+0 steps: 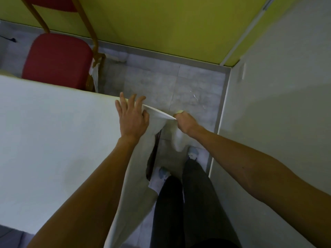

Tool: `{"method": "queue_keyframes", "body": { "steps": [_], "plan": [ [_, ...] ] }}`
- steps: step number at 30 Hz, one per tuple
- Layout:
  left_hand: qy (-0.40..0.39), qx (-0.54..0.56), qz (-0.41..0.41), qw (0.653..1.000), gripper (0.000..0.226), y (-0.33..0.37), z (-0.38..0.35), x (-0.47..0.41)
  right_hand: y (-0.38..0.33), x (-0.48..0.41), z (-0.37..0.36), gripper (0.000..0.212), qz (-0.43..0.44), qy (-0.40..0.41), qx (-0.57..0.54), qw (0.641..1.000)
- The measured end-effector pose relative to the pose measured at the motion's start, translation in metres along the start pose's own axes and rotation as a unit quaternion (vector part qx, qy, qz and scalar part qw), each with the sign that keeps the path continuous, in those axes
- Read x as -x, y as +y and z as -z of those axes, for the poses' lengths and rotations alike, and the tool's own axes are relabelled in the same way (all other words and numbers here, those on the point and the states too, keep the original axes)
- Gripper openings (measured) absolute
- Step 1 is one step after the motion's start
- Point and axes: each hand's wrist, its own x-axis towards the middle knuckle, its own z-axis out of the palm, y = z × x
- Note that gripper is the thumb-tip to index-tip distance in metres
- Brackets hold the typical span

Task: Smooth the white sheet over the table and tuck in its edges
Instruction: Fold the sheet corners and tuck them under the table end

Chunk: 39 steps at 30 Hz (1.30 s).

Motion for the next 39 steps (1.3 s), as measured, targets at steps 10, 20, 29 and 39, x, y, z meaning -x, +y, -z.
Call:
{"method": "queue_keyframes", "body": {
  "steps": [10,20,29,39],
  "plan": [
    [0.009,0.009,-0.027,1.0,0.038,-0.006,-0.007,0.001,0.031,0.02,-0.05,0.029,-0.125,0.021,-0.089,0.988],
    [0.003,-0.014,-0.022,1.0,0.02,-0.004,-0.006,0.001,-0.066,0.0,0.019,0.031,0.083,0.195,-0.269,0.939],
    [-0.013,-0.026,-0.029,0.999,0.039,-0.004,-0.006,0.0,-0.051,0.005,-0.036,0.022,-0.015,0.138,-0.232,0.963],
    [-0.016,-0.035,-0.021,0.999,0.076,-0.001,-0.005,0.0,-0.032,0.028,-0.101,0.024,-0.1,0.004,-0.248,0.964]
  ]
}}
